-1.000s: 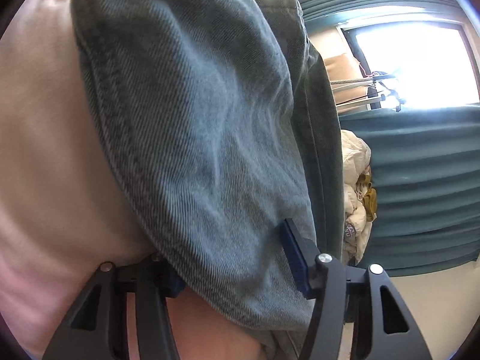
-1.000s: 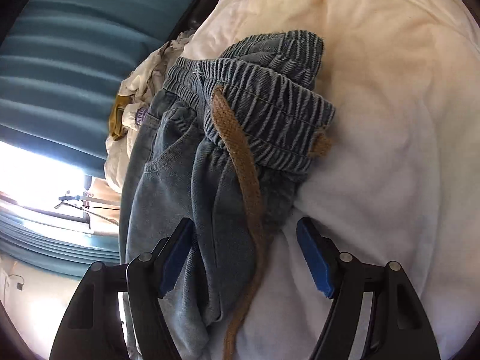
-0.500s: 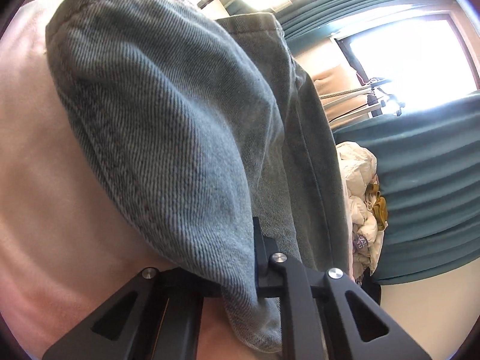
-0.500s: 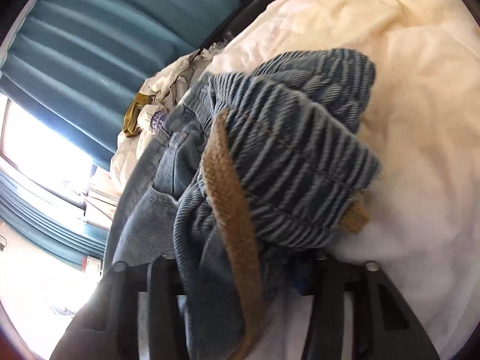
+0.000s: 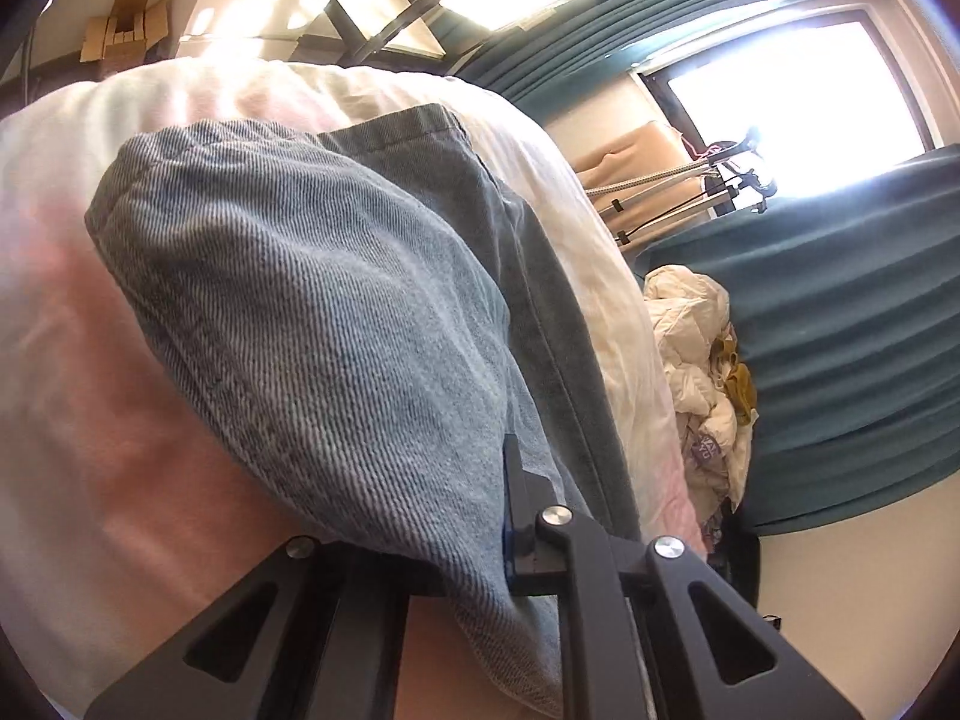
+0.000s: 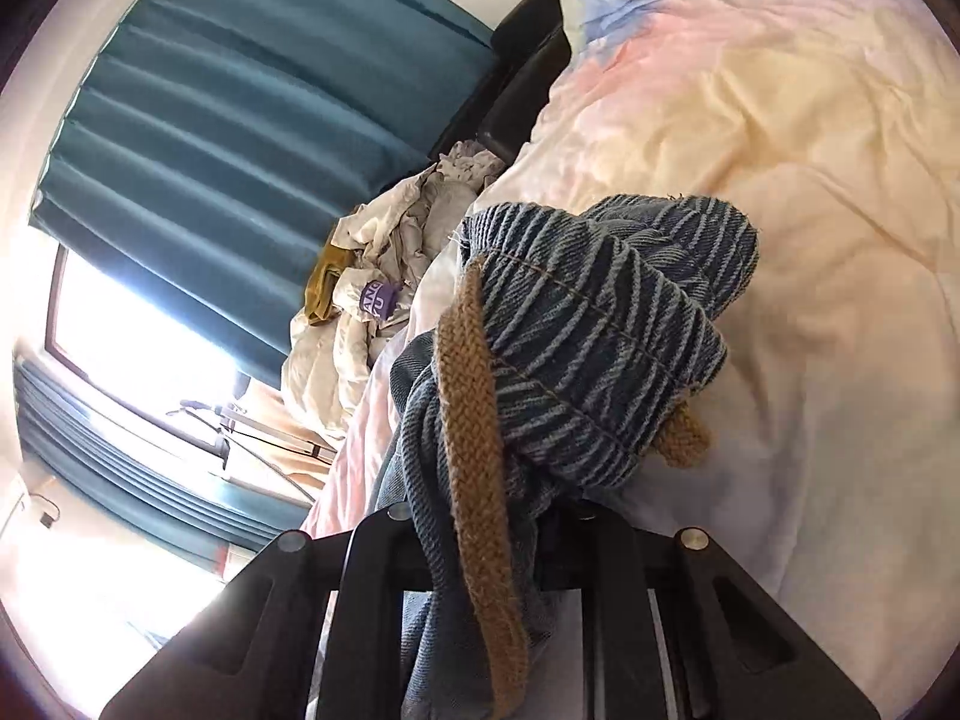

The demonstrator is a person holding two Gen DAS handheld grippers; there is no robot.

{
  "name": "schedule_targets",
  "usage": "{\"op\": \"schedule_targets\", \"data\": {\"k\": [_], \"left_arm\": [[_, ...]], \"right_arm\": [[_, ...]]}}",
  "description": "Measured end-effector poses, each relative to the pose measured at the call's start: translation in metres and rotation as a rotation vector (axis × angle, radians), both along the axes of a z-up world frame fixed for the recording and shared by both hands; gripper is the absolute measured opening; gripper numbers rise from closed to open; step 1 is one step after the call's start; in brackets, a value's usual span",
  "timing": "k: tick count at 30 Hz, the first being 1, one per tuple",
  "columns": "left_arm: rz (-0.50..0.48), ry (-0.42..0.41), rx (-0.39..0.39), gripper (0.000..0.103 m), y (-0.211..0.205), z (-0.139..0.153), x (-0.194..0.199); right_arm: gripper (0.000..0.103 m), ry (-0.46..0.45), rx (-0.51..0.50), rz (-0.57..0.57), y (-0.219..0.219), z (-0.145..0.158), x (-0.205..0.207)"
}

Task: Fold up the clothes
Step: 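Lay the leg flat with the left gripper while the right gripper lifts the waistband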

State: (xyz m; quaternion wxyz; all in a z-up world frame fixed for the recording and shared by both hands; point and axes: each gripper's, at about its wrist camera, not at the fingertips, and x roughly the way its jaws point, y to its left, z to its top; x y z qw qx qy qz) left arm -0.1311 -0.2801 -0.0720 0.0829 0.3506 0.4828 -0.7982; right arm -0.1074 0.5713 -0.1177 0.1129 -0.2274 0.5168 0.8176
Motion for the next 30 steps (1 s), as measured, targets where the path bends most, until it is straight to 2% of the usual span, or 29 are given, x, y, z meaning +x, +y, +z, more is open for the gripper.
{"op": "schedule_targets", "data": {"k": [4, 5, 9, 13, 16, 20, 23, 28, 30], "left_arm": [[-0.025, -0.058, -0.011, 0.008, 0.0, -0.004, 0.018], [-0.036, -0.066, -0.04, 0.008, -0.002, -0.005, 0.021], [-0.054, -0.114, -0.132, 0.01, 0.005, -0.004, 0.016], [-0.046, -0.139, -0.144, 0.014, 0.006, -0.005, 0.019], [-0.052, -0.195, -0.216, 0.02, 0.012, 0.001, 0.027], [-0.052, -0.218, -0.353, 0.033, 0.027, 0.019, 0.044], [-0.046, -0.18, -0.43, 0.047, 0.043, 0.037, 0.059], [-0.051, -0.076, -0.532, 0.05, 0.075, 0.066, 0.074], [-0.066, -0.027, -0.568, 0.052, 0.087, 0.075, 0.081]], "right_arm": [[0.016, -0.03, -0.104, -0.017, 0.006, -0.008, 0.033], [0.016, -0.028, -0.141, -0.019, 0.007, -0.012, 0.04], [0.016, -0.065, -0.17, -0.011, 0.007, -0.023, 0.047], [0.017, -0.074, -0.196, -0.005, 0.011, -0.039, 0.044], [0.022, -0.083, -0.19, -0.007, 0.011, -0.044, 0.043], [0.026, -0.094, -0.189, 0.006, 0.011, -0.047, 0.044], [0.036, -0.104, -0.237, 0.002, 0.013, -0.057, 0.051], [0.071, -0.069, -0.342, -0.068, 0.019, -0.073, 0.065], [0.075, -0.031, -0.382, -0.101, 0.023, -0.077, 0.071]]}}
